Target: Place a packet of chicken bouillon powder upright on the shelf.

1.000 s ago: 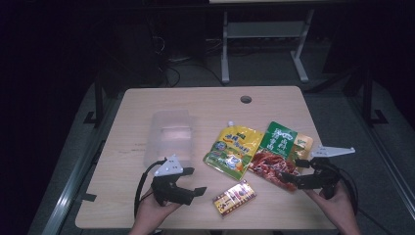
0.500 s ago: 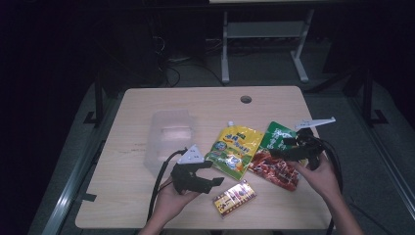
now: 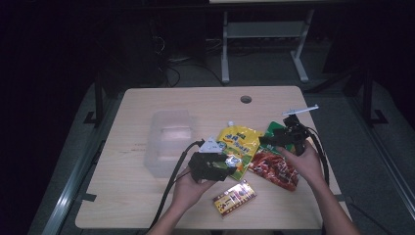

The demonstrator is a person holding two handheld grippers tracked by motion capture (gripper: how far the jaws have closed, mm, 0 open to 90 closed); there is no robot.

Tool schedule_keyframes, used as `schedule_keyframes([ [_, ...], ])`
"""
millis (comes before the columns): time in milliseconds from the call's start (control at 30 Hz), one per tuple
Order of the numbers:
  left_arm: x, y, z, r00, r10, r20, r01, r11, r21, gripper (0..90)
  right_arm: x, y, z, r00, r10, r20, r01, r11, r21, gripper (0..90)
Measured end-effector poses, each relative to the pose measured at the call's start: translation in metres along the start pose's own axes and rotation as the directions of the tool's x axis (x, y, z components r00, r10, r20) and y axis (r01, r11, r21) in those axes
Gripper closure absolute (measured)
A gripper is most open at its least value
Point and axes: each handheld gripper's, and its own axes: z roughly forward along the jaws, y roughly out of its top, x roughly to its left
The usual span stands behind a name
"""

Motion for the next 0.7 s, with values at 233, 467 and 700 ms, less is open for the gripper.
schedule_keyframes([
  [233,0.005,-0.002,0.019,0.9994,-0.013,-0.032,0.014,0.9991,0.040,56.9,-0.010,-0.001,0.018,0.9981,0.059,0.017,-0.059,0.998,0.023,19.8],
  [467,0.009,-0.008,0.035,0.9977,-0.009,-0.067,0.016,0.9953,0.095,68.8,-0.017,-0.004,0.035,0.9945,0.097,0.039,-0.099,0.994,0.055,23.2],
  [700,0.011,-0.014,0.042,0.9930,0.000,-0.118,0.018,0.9889,0.147,78.8,-0.022,-0.006,0.044,0.9905,0.127,0.052,-0.130,0.989,0.072,26.1],
])
